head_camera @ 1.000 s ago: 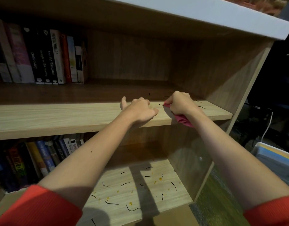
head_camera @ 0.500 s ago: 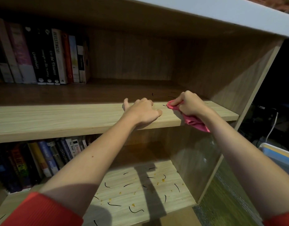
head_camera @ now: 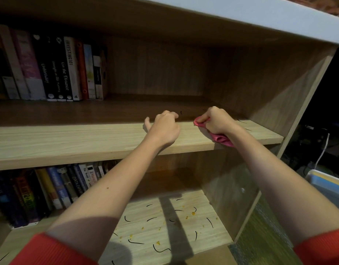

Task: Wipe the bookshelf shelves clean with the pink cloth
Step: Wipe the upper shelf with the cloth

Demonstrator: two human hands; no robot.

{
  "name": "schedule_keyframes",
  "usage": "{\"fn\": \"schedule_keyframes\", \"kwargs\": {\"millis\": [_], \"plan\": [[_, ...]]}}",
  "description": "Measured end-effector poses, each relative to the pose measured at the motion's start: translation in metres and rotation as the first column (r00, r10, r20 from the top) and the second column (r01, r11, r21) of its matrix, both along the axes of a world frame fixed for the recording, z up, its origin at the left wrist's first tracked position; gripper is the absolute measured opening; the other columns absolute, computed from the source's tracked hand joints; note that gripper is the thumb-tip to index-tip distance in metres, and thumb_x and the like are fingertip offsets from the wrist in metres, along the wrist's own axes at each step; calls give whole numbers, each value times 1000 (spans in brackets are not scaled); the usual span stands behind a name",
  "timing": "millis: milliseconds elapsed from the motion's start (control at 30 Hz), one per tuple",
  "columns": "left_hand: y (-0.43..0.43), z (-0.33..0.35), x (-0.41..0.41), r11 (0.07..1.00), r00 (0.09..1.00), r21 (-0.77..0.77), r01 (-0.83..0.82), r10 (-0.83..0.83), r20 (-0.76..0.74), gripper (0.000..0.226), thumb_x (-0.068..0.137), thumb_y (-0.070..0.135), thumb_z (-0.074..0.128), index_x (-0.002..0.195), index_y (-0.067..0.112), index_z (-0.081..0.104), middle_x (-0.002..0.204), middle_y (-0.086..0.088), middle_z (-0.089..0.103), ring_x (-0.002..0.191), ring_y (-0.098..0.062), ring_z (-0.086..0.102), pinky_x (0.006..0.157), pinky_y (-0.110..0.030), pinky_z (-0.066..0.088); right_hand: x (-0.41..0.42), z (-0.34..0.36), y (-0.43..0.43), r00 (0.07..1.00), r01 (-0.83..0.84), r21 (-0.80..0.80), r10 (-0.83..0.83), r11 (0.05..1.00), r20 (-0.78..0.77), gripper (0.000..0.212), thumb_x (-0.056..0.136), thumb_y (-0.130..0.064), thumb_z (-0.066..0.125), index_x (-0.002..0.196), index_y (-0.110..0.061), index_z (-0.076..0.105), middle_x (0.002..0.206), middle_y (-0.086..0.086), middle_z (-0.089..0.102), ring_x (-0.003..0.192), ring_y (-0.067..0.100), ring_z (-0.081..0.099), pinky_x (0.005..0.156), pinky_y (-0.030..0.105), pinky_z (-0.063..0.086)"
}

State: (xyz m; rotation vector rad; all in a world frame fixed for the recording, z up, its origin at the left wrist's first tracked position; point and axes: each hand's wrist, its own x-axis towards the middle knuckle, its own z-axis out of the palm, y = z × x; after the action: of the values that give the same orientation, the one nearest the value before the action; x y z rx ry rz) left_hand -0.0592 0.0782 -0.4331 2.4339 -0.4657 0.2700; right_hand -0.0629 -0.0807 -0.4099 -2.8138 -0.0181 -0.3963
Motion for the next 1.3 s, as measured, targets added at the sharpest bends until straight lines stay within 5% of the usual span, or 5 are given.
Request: {"fn": "schedule_keyframes", "kwargs": {"millis": [733, 900, 1000, 1167, 1300], "plan": [[5, 1, -6, 964, 997, -261, -55, 39, -63, 48, 92, -4, 33, 131, 18, 49, 143, -4, 42, 134, -24, 35, 115, -49, 18, 1, -3, -3, 1000, 18, -23, -18, 1000, 4, 31, 92, -3, 49, 113, -15, 68, 116, 6, 65, 105, 23, 54, 83, 30, 46], [6, 3, -5, 883, 993, -461, -85, 36, -115, 50, 90, -1, 33, 128, 25, 52, 141, -7, 44, 96, -27, 62, 85, -42, 52, -4, -4, 16, 997, -75, -3, 75, 997, 4, 33, 93, -3, 46, 116, -14, 67, 106, 1, 53, 106, 19, 49, 88, 27, 39], [16, 6, -6, 846, 989, -519, -119, 53, -141, 47, 93, 0, 30, 126, 25, 53, 139, -6, 45, 55, -14, 50, 47, -27, 40, -13, -9, 31, 980, -198, -36, 198, 980, 12, 33, 93, -4, 47, 114, -19, 68, 107, 1, 51, 106, 24, 48, 95, 35, 41], [42, 2, -13, 922, 986, -353, -161, 168, -12, 53, 86, -6, 30, 112, 29, 60, 135, -4, 50, 124, -25, 45, 105, -50, 38, -42, -20, 38, 942, -329, 4, 328, 944, 68, 32, 94, -7, 48, 113, -23, 68, 104, -4, 50, 103, 21, 44, 96, 38, 38], [45, 0, -23, 966, 984, -222, -132, 154, 87, 51, 87, -6, 30, 114, 25, 61, 136, -1, 50, 133, -21, 33, 115, -47, 18, -79, -35, 40, 912, -396, 142, 372, 907, 171, 33, 91, -2, 51, 105, -25, 71, 101, -7, 53, 104, 16, 46, 95, 33, 39]]}}
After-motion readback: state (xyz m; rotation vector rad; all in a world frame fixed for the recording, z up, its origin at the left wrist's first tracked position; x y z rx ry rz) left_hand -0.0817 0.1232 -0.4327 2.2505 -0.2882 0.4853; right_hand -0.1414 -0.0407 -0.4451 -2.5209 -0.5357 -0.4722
